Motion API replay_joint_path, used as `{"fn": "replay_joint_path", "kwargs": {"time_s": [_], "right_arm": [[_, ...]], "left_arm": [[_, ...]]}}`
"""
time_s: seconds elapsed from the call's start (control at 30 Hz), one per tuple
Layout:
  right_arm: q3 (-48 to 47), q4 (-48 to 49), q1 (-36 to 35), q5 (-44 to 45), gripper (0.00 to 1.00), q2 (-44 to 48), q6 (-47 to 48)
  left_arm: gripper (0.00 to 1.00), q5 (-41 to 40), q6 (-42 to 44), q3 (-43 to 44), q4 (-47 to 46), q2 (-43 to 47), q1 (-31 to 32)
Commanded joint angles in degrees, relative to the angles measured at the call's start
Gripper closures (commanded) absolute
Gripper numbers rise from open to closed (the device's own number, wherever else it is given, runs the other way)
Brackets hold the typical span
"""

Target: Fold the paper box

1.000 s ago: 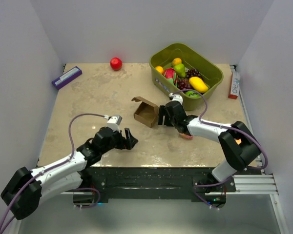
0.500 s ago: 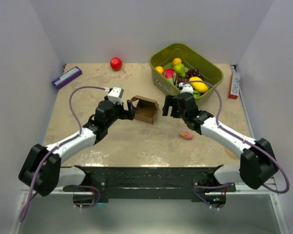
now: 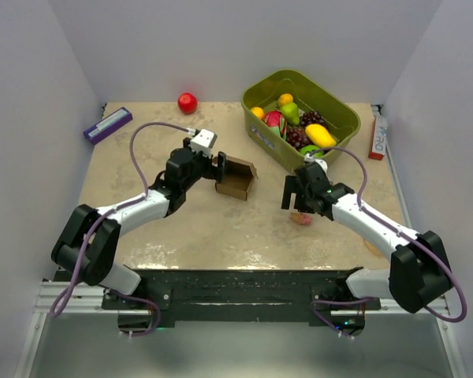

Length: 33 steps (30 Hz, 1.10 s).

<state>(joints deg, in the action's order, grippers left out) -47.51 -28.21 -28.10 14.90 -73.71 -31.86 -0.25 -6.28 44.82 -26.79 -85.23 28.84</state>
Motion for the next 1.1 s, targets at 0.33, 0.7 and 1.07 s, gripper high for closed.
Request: {"fn": "replay_joint_path", "kwargs": {"time_s": [0.33, 0.7, 1.07], "right_arm": [[2.3, -2.7, 1.6, -2.0, 0.02, -0.4, -2.7], [4.4, -1.6, 1.6, 1.4, 0.02, 1.9, -4.3], [7.2, 5.3, 1.6, 0.6, 0.01, -0.1, -5.8]], "left_arm": [[0.62, 9.0, 6.0, -1.9, -18.5, -1.4, -0.8], [0.97, 10.8, 5.3, 1.2, -8.5, 0.9, -0.7], [1.00, 4.0, -3.6, 10.9, 21.5, 4.6, -0.7]]}}
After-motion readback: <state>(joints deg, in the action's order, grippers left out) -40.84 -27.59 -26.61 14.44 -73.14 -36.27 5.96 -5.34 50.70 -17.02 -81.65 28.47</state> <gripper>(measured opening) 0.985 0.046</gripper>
